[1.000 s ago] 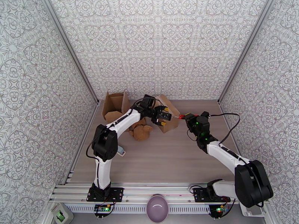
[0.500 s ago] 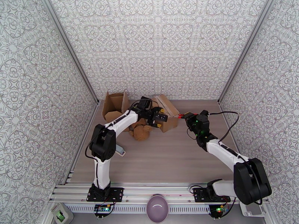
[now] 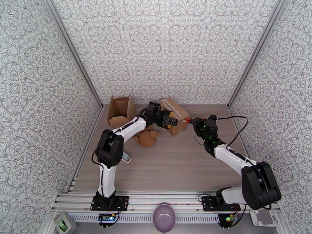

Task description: Unpack the express box

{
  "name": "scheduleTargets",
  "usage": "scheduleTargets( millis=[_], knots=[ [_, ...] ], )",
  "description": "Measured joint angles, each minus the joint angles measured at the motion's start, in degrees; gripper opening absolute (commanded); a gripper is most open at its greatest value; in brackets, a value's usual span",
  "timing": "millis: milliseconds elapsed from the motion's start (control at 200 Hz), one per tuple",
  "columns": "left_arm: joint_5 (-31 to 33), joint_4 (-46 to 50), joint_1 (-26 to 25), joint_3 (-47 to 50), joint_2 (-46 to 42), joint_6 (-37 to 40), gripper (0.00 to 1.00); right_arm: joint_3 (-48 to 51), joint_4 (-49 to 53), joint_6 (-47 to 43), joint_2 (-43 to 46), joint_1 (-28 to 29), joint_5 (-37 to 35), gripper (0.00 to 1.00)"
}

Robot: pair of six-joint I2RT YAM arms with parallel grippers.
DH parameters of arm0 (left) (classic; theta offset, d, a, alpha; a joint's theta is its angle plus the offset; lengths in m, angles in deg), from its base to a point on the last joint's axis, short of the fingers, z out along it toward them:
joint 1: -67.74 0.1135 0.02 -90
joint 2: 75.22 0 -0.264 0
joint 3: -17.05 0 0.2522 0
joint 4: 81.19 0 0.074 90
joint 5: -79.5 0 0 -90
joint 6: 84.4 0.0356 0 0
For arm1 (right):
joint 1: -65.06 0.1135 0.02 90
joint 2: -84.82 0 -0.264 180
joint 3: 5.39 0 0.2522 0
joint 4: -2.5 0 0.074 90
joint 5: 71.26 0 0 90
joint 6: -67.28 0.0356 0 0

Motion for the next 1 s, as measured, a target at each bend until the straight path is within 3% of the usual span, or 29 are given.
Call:
scheduleTargets(
  millis=[295, 525, 675, 870, 1000],
  knots=[
    [0.0, -2.8, -3.9, -1.9, 1.2, -7.7, 0.7, 0.1, -1.7, -0.1, -0.5, 0.0, -0.9, 0.0],
    [3.5, -0.7, -5.4, -10.2, 2.6, -21.7, 0.77, 1.2, 6.7, -5.5, 8.7, -4.0, -1.7, 0.0],
    [7.4, 1.5, -1.7, -19.3, 3.0, -37.4, 0.88, -1.1, 14.2, -11.7, 10.5, -5.2, -3.1, 0.0],
    [9.4, 3.0, 6.5, -31.7, 7.7, -59.7, 0.86, -7.4, 21.3, -18.9, 5.7, -5.2, -2.4, 0.0],
    [9.4, 9.7, 11.9, -46.1, 17.6, -72.5, 0.85, -11.0, 24.3, -22.5, 2.8, -4.4, -1.9, 0.0]
  ],
)
